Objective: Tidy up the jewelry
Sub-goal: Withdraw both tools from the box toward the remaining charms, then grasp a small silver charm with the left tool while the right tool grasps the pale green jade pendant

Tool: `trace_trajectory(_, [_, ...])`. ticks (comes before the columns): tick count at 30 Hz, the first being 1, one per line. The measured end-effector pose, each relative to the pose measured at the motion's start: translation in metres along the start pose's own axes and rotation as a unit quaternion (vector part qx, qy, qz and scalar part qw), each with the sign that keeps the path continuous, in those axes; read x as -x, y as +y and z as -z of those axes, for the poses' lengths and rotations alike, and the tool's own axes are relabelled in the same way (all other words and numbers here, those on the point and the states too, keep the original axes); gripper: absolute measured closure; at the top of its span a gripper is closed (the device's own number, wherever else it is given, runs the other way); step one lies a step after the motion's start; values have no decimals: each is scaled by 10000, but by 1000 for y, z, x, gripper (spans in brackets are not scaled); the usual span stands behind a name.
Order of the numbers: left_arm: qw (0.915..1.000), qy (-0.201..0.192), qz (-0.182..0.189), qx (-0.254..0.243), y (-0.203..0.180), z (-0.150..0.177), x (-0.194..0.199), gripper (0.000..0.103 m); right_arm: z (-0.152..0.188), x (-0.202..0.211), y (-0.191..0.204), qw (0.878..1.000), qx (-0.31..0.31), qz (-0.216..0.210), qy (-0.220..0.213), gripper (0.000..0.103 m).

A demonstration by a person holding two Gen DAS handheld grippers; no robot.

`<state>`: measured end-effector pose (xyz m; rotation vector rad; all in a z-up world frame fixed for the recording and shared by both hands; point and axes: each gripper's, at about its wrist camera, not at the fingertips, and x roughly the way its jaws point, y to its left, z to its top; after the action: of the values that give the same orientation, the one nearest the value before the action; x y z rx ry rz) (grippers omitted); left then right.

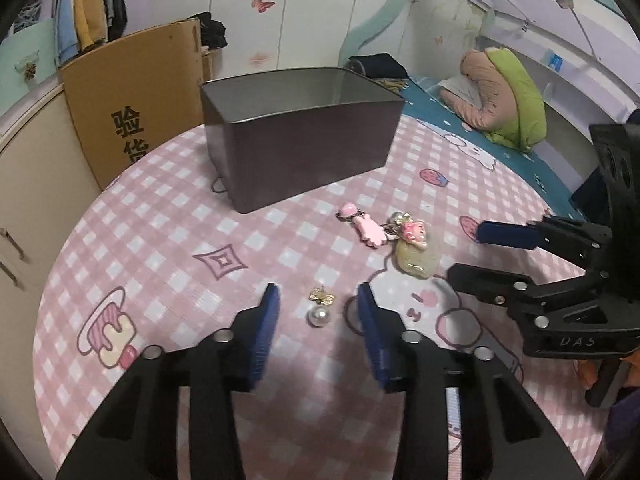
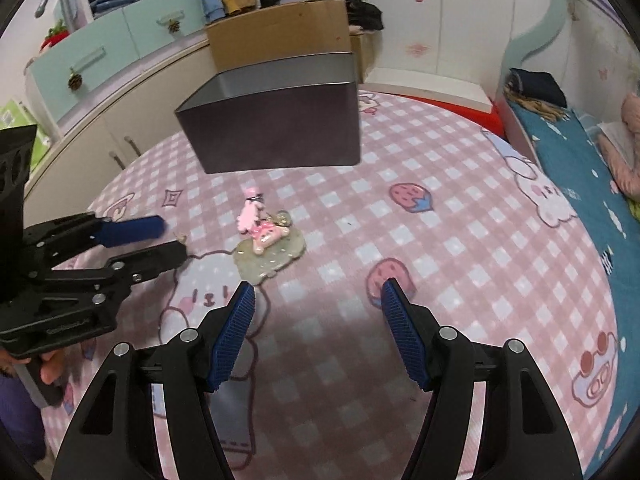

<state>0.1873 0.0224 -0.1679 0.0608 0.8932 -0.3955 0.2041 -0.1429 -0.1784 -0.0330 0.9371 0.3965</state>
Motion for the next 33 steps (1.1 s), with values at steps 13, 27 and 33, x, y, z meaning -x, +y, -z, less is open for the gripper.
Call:
trace_trajectory(13, [9999, 0, -17, 172, 7, -1, 2, 94, -20, -22, 20, 9978, 650, -20, 130, 31])
trace_trajectory(27, [9997, 0, 44, 238, 10, -1, 2, 94, -27, -23, 30, 9956, 903, 77, 257, 59])
trace_trajectory(33, [9995, 37, 92, 296, 11, -1, 4, 94, -19, -10, 31, 9901, 1246, 466, 438, 59])
